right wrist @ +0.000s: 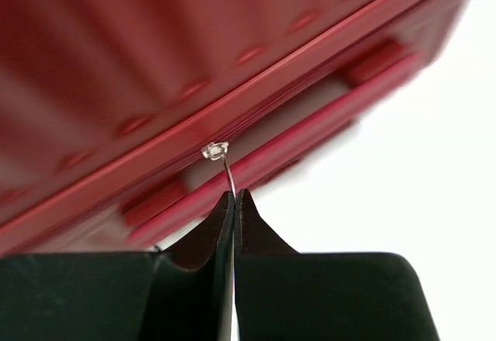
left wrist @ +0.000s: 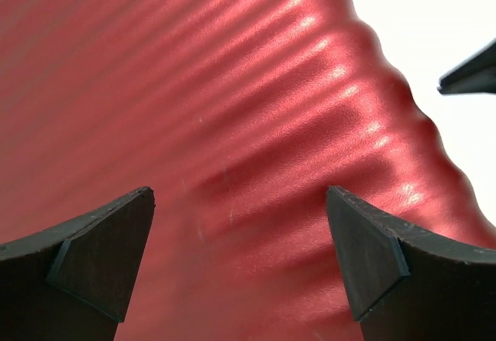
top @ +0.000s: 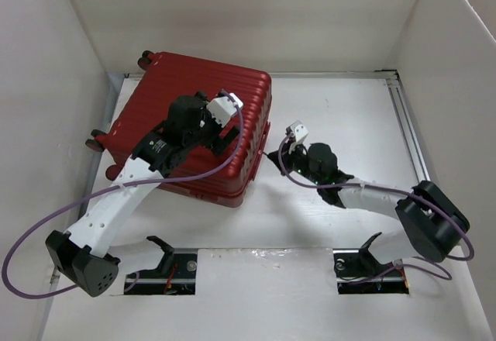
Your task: Pack the luggage
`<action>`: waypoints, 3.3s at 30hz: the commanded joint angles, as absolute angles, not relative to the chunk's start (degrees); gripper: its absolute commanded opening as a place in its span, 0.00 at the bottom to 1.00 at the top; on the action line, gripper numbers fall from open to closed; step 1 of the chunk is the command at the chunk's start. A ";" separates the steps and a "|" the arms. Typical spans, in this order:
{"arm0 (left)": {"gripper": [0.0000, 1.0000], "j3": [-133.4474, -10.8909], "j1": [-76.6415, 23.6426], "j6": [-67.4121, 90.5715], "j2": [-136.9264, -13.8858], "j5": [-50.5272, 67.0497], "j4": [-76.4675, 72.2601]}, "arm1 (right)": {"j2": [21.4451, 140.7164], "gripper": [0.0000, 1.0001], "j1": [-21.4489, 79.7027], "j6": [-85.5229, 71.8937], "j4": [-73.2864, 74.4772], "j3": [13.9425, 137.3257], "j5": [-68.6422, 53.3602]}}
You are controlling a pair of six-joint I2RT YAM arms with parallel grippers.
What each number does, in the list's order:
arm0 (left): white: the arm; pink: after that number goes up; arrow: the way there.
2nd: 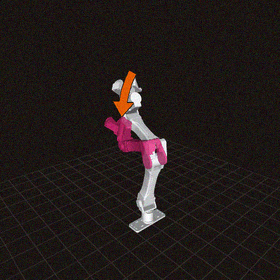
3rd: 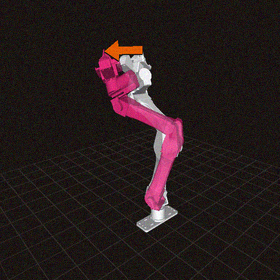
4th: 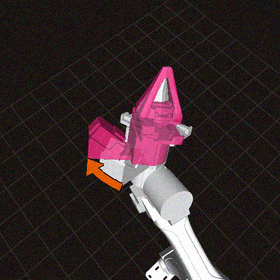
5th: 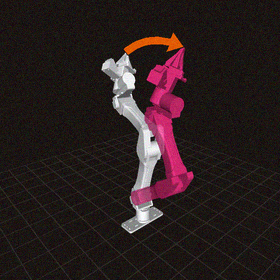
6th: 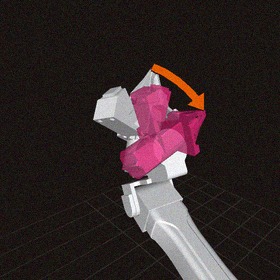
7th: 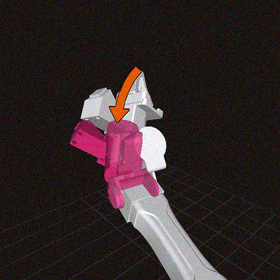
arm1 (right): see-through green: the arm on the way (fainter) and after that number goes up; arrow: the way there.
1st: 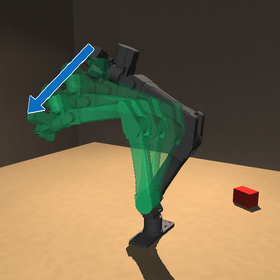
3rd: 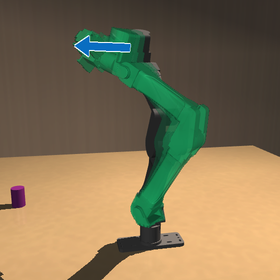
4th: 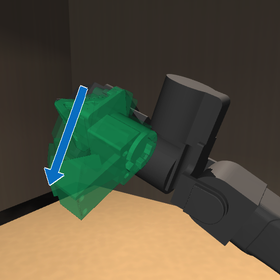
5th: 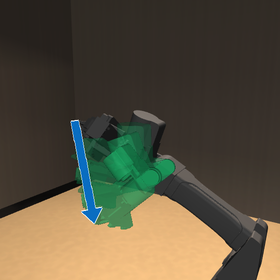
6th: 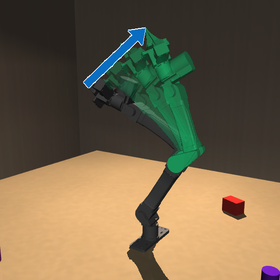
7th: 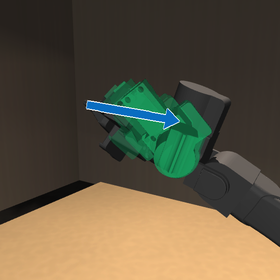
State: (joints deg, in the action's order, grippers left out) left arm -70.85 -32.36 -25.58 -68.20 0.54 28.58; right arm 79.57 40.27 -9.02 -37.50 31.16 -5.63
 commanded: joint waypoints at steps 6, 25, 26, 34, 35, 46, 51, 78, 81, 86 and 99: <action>0.89 -60.21 -31.90 -31.64 -73.56 -7.03 42.01 | 93.58 0.00 24.98 1.49 -33.67 51.89 -0.95; 0.85 -56.94 -32.96 -32.70 -74.62 -0.70 39.55 | 124.92 0.00 15.82 2.02 -28.46 96.35 -19.41; 0.83 -62.52 -33.83 -32.70 -74.62 0.86 39.55 | 123.67 0.00 16.78 2.02 -29.87 94.24 -21.34; 0.69 -97.19 -53.85 -25.67 -84.96 -4.03 36.13 | 122.25 0.00 16.35 -0.78 -32.00 91.22 -24.17; 0.72 -97.99 -58.49 -24.79 -86.12 -5.78 35.34 | 123.47 0.00 15.48 -2.10 -30.34 93.58 -25.30; 0.78 -94.21 -61.17 -2.30 -104.14 -27.84 24.18 | 122.87 0.00 12.40 -2.64 -29.79 92.91 -30.41; 0.80 -96.24 -59.95 1.84 -109.77 -39.37 21.88 | 124.71 0.00 12.39 -2.64 -29.79 93.51 -33.30; 1.00 -106.17 -47.46 12.40 -134.64 -32.82 30.50 | 118.13 0.00 11.87 1.23 -31.55 80.43 -37.00; 0.97 -106.17 -46.23 10.64 -137.71 -25.78 31.29 | 117.60 0.00 11.87 1.23 -31.55 79.89 -37.00; 0.72 -108.02 -45.62 7.67 -141.86 -16.46 32.88 | 115.94 0.00 10.46 0.53 -31.55 77.88 -37.00; 0.00 -71.02 -55.52 -30.76 -116.31 -5.35 21.10 | 97.31 0.00 5.98 -1.93 -32.61 61.89 -35.24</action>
